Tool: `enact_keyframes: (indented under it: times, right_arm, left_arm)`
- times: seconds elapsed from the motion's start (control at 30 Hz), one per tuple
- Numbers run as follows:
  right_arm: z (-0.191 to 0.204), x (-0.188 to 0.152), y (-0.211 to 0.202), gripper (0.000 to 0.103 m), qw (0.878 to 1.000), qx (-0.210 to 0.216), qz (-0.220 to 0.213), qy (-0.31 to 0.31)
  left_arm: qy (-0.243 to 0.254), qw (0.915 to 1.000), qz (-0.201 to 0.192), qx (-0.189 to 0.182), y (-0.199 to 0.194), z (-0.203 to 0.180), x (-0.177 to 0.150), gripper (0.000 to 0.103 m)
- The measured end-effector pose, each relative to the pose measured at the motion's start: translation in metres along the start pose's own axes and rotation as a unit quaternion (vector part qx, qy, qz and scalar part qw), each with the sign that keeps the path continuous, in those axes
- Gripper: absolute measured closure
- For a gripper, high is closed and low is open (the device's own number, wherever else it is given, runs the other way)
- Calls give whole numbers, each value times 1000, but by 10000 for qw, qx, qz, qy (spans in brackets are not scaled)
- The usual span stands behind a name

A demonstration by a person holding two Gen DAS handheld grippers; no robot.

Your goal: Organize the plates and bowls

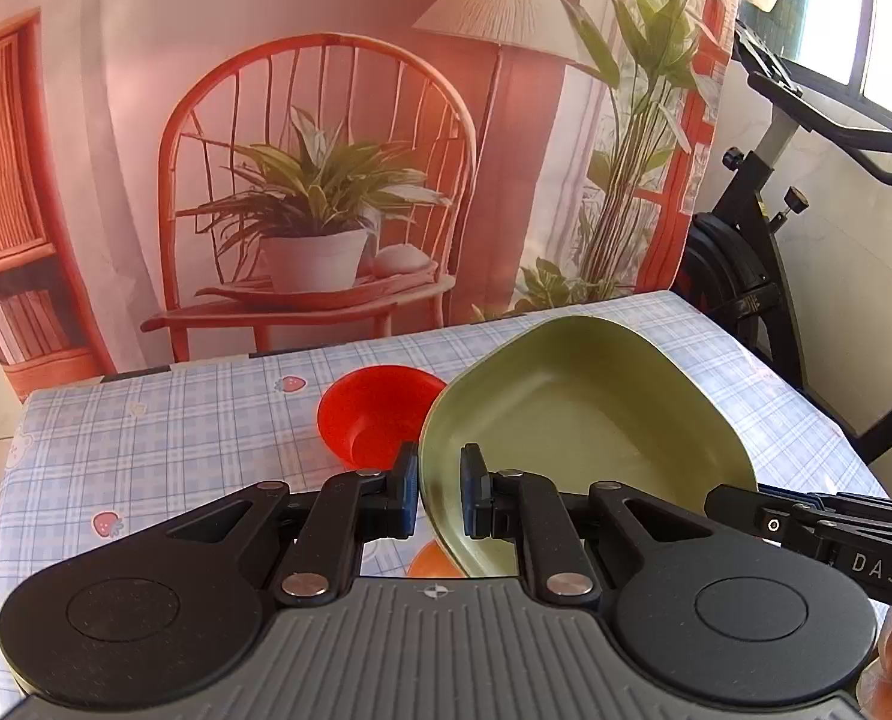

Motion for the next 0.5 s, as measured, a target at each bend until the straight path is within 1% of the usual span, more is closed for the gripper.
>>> enact_keyframes:
  times: [0.1, 0.23, 0.5]
  right_arm:
    - [-5, -17, 13, 90, 9992, 73, 277, 271]
    - [-10, -33, 24, 89, 9983, -29, 478, 339]
    - [-26, -60, 43, 88, 9932, -16, 889, 753]
  left_arm:
    - [103, 9997, 216, -14, 17, 7, -15, 88]
    - [221, 9990, 399, -7, 36, 11, -27, 88]
    - [169, 9982, 570, -81, 61, 11, -40, 88]
Point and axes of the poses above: each gripper's, at about its wrist camera, not at the fingertips, and y roughly the way its jaws point, z to its left, x to its top, the point moved 8 cm from there along y, roughly the way its jaws point, and after that the axes turned 7 degrees about z, right-handed, at the moved point
